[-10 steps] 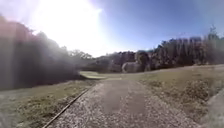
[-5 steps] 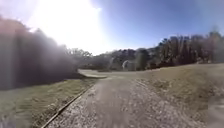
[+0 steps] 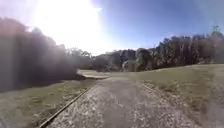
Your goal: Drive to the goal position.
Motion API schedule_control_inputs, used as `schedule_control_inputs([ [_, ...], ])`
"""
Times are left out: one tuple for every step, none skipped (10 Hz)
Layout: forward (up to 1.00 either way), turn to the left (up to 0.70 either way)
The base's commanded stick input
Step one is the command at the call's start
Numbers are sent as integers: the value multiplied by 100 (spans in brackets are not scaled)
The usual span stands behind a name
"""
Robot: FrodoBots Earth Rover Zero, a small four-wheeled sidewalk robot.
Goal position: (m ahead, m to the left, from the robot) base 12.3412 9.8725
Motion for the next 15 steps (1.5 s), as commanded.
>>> schedule_control_inputs([
  [70,0],
  [70,0],
  [70,0],
  [70,0],
  [70,0],
  [70,0],
  [70,0],
  [70,0],
  [70,0],
  [70,0],
  [70,0],
  [70,0],
  [70,0],
  [70,-22],
  [70,-1],
])
